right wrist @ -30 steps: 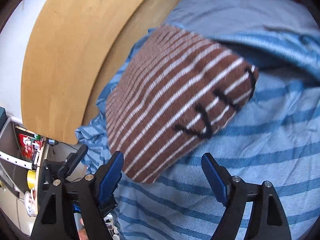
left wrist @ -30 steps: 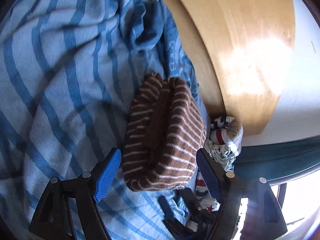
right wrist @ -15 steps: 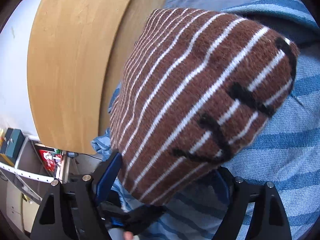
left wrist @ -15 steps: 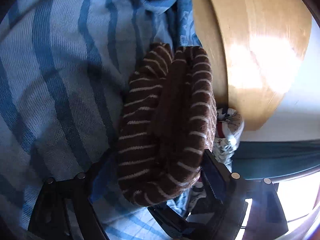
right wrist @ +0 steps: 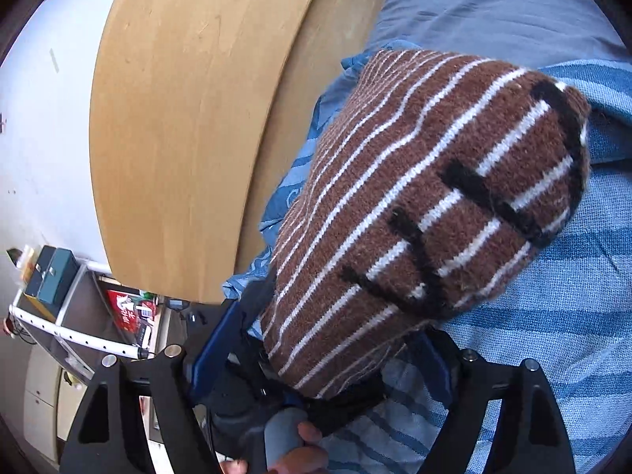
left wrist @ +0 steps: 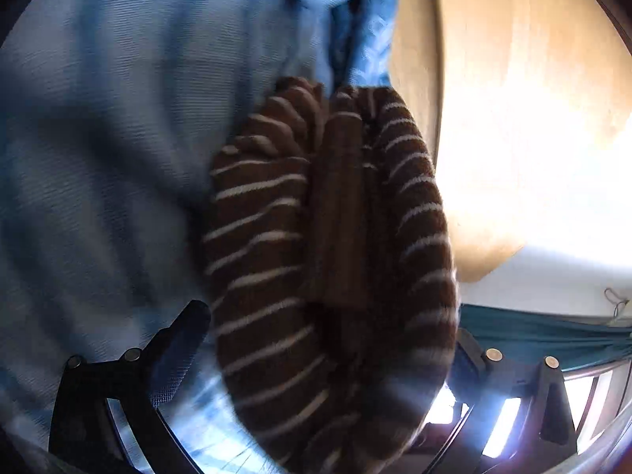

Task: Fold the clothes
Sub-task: 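Lift the folded sweater with both grippers and carry it toward the clothes stack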

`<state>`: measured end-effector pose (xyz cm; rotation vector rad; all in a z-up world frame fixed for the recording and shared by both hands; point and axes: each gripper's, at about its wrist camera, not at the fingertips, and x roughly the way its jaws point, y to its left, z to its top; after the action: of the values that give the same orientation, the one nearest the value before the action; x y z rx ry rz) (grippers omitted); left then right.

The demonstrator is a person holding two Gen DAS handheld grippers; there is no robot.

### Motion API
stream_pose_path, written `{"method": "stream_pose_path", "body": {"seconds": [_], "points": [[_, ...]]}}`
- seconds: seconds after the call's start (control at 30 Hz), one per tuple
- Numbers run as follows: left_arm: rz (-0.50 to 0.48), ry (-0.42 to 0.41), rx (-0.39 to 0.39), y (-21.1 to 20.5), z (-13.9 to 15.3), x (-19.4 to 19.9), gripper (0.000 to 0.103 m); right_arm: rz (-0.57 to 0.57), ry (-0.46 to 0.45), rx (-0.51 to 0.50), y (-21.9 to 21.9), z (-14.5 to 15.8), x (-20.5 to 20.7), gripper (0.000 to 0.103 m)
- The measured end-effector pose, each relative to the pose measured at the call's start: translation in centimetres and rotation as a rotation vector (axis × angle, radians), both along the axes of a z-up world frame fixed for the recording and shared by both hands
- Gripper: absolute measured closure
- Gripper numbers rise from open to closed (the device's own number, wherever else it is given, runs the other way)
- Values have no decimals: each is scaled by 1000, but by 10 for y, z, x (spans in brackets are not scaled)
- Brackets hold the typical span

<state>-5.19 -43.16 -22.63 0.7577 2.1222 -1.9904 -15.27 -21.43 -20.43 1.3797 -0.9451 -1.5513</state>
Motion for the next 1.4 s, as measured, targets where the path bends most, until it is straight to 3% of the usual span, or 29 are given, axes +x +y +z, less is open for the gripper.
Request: {"method": "stream_pose_path", "body": {"seconds": [0.13,0.3,0.4,0.47,0.57,0.77,0.83,0.93,1.03,1.1,1.23,1.4], "points": [[14,24,-18,1,10,-4,23,-64,-96,36,25,-22,-3,17],[4,21,5,-1,6,-3,25,-118,-141,49,50,-46,-13,13],[-6,17,12,-5,6,-5,25,-139,-60,41,34,-37,-25,12],[-15,16,28,-9,3,-6,25,-156,-61,19,27,-39,-37,5],[-40,5,28,-14,0,-7,25,-188,-132,-28,8,-51,-46,1],[-81,-10,9,-14,-7,-10,25,-227,-125,-5,-25,-67,-46,0],[-92,-12,-20,-13,-3,-9,25,-246,-88,15,-15,-62,-47,8],[-133,-14,-143,-4,17,-9,27,-271,-56,-1,-10,-59,-34,20],[-194,14,-303,15,50,-7,27,-279,-36,6,7,-44,-27,23],[-234,57,-367,30,71,-6,27,-287,4,15,18,-24,-21,23],[-303,180,-377,67,107,-7,27,-334,128,27,61,28,-7,23],[-404,356,-306,147,156,-25,27,-431,288,85,145,112,13,23]]}}
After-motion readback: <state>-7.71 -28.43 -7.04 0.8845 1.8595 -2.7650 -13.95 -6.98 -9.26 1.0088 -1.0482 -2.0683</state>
